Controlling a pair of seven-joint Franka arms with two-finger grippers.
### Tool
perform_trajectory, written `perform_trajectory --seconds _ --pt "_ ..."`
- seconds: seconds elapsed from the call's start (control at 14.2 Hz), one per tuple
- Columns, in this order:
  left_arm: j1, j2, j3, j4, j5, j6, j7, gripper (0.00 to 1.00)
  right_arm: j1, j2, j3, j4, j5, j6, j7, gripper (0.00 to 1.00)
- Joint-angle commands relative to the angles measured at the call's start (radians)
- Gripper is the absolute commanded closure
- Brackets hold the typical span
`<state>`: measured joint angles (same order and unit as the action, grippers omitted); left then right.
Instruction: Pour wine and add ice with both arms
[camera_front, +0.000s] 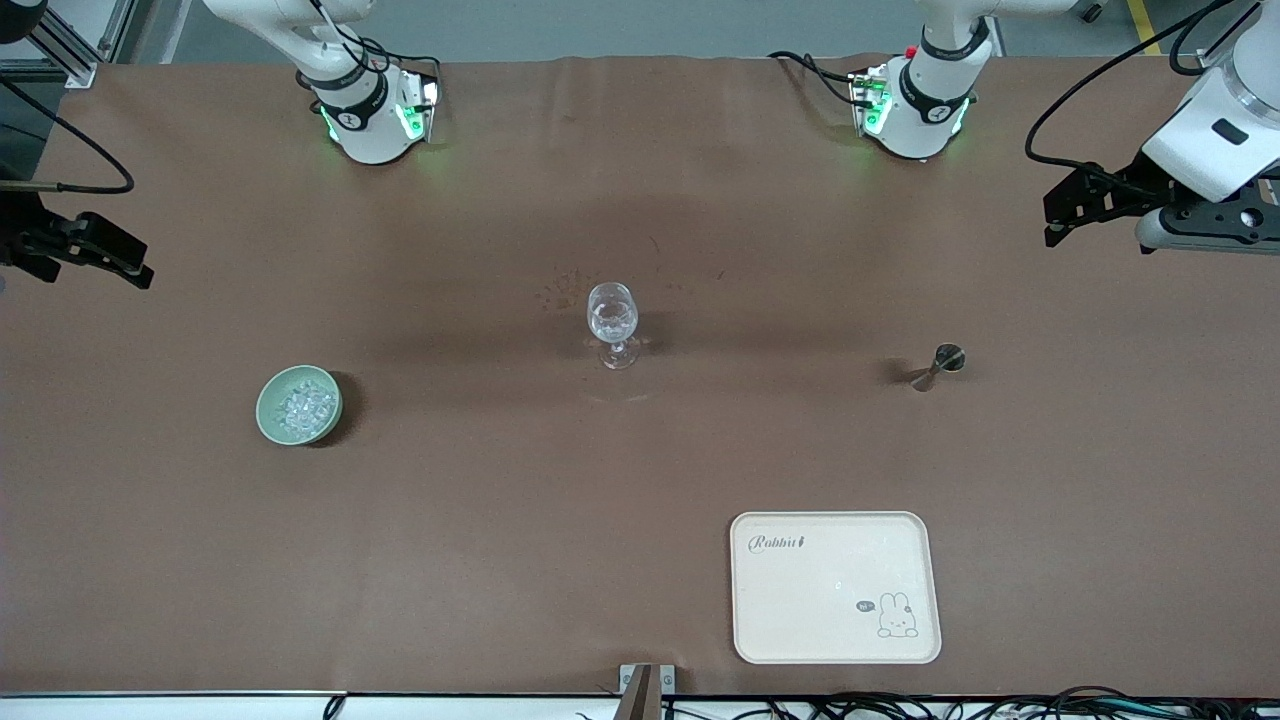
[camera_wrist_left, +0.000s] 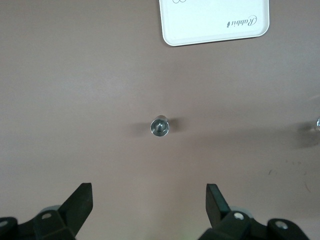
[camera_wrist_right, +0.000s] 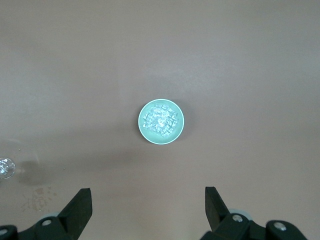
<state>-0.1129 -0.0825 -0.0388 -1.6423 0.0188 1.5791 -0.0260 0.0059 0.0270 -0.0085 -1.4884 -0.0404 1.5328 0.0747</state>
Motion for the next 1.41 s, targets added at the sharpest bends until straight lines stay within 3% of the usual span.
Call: perform_trajectory --seconds 0.0,0.35,0.49,0.56,0.77,1.13,1.34 --pt "0.001 0.006 0.000 0.022 -0.002 -0.025 -0.008 0.00 -0.029 -0.010 -0.001 -0.018 -0.007 0.044 0.005 0.00" --pt "0.015 0.058 0.017 0.027 -0.039 -0.014 0.011 0.00 -0.041 -0.013 -0.002 -0.020 -0.001 0.046 0.002 0.00" --pt "0.016 0.111 0.026 0.111 -0.013 -0.016 0.006 0.00 -0.067 -0.010 -0.004 -0.021 0.004 0.047 -0.003 0.00" --pt "0.027 0.133 0.042 0.125 0.027 -0.014 0.017 0.00 -0.075 -0.004 -0.004 -0.018 0.008 0.062 -0.006 0.00" --pt "0.099 0.193 0.059 0.130 -0.019 -0.014 0.006 0.00 -0.066 -0.002 0.001 -0.020 0.008 0.073 -0.006 0.00" --pt "0.232 0.297 0.057 0.127 -0.034 -0.018 -0.270 0.00 -0.049 -0.007 0.004 -0.015 -0.006 0.081 0.010 0.00" --pt "0.315 0.384 0.059 0.119 -0.173 -0.019 -0.389 0.00 -0.056 -0.009 -0.002 -0.010 -0.009 0.081 0.007 0.00"
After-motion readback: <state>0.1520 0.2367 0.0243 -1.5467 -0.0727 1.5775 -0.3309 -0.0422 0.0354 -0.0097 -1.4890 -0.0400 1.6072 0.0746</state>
